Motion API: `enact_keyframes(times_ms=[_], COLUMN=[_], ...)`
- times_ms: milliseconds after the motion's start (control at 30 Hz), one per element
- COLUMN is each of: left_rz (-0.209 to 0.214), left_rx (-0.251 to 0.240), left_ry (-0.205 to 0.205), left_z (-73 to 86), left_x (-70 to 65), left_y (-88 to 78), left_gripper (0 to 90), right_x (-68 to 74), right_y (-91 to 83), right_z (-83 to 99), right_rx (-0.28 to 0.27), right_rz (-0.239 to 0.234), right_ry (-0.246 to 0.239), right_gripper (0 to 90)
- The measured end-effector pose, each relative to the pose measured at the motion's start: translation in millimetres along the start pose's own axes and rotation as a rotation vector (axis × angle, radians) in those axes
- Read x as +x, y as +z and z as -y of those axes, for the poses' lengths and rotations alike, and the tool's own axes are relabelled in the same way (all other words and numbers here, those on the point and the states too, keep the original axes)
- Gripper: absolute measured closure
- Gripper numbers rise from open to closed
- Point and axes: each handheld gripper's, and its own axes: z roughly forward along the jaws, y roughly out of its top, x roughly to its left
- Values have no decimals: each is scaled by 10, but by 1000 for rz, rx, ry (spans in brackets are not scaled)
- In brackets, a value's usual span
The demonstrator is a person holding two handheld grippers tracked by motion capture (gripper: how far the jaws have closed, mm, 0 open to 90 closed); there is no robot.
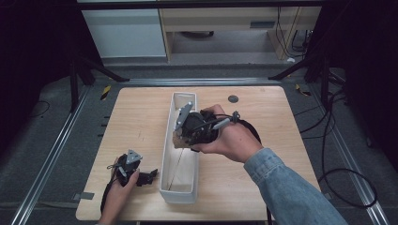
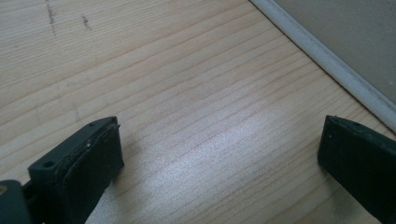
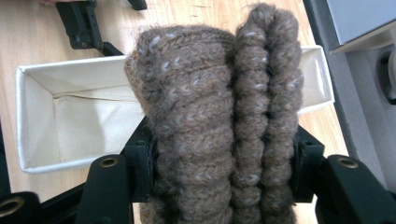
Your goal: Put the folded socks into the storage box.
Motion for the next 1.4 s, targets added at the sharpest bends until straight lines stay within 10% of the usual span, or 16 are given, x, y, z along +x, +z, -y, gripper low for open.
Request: enact_keyframes(times_ms=[1400], left_rz=[-2], left_rx=[-3], left_ry=[-3], left_z=[1], left_x=[-3], left_y=[3], left_gripper=[0], right_x=[309], right_y=[154], right_z=[-125], right_rx=[11], right_rz=[-113], right_ry=[-20], right_gripper=[423])
